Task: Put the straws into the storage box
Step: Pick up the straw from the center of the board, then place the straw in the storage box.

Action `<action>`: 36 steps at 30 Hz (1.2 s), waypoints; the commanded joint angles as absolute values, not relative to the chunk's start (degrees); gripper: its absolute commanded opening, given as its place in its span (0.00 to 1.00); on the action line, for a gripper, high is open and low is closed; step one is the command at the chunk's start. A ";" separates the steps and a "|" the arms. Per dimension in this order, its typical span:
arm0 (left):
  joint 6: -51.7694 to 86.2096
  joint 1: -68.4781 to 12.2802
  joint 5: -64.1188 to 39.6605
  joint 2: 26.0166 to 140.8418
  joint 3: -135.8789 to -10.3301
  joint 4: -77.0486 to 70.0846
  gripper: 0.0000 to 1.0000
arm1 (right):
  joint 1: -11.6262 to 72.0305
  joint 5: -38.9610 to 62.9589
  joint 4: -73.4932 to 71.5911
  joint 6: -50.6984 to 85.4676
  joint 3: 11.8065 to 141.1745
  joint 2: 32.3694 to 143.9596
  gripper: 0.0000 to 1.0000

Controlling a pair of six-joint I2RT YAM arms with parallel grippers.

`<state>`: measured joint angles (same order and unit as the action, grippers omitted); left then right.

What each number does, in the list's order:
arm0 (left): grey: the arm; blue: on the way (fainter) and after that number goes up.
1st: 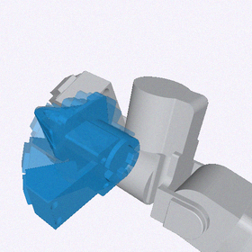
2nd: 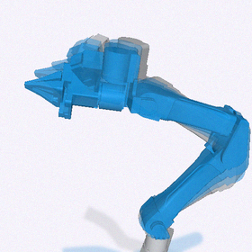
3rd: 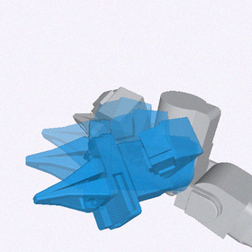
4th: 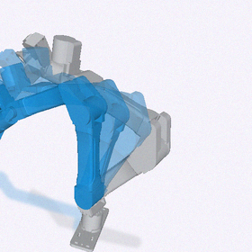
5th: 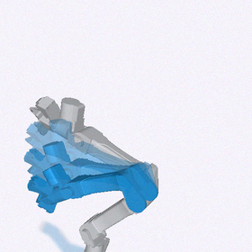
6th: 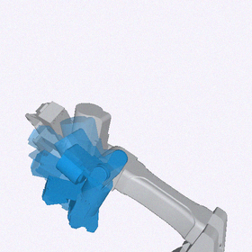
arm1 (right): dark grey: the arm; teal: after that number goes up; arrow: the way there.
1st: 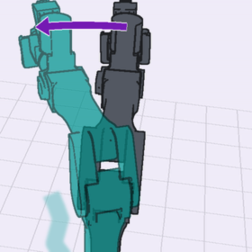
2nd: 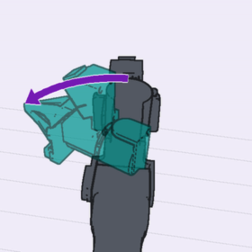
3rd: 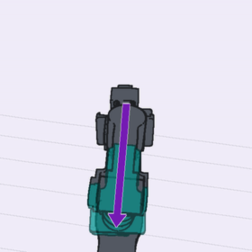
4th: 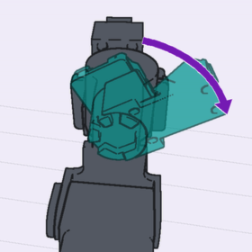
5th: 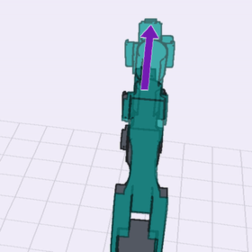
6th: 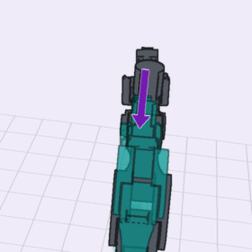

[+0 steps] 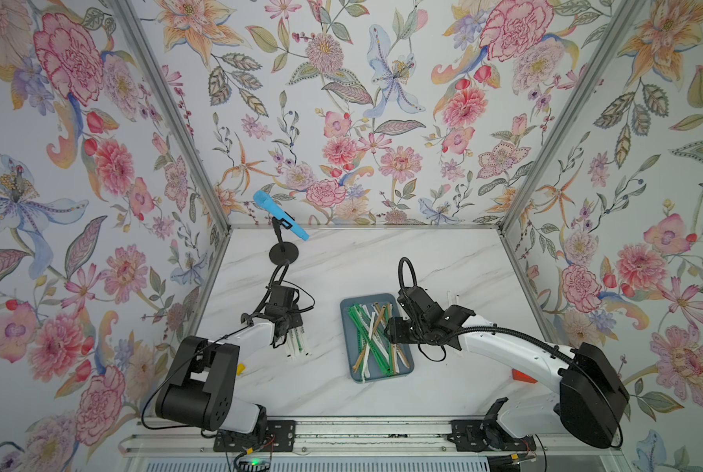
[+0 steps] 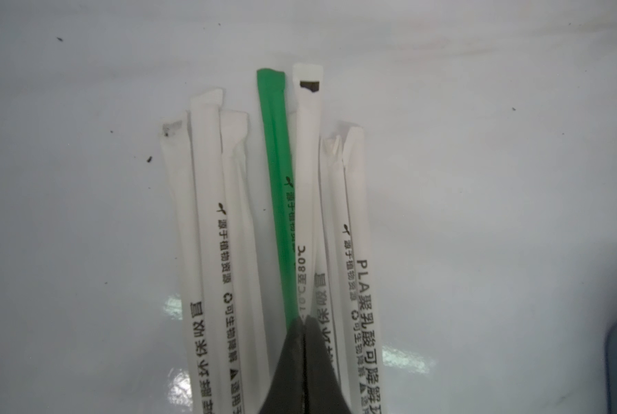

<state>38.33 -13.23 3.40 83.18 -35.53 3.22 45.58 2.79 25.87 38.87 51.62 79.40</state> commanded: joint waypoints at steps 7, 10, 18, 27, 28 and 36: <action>40.71 -21.57 3.39 77.00 -41.39 6.48 0.00 | 42.16 3.05 26.22 39.03 48.70 75.01 0.58; 44.21 -28.04 2.97 76.99 -43.70 4.62 0.00 | 41.83 3.18 26.26 38.94 48.59 74.79 0.58; 54.41 -41.41 -0.22 79.71 -45.97 -5.61 0.00 | 38.75 2.91 26.38 38.41 47.06 72.57 0.58; 57.26 -47.04 -1.23 88.98 -45.77 -10.09 0.00 | 24.51 0.49 31.15 32.78 44.97 63.47 0.60; 56.72 -47.07 -0.95 89.12 -46.08 -9.62 0.00 | 22.12 0.97 31.46 31.86 44.46 63.20 0.60; 52.72 -47.03 2.32 94.23 -48.21 -5.21 0.00 | 8.58 1.41 31.85 25.51 41.66 66.08 0.58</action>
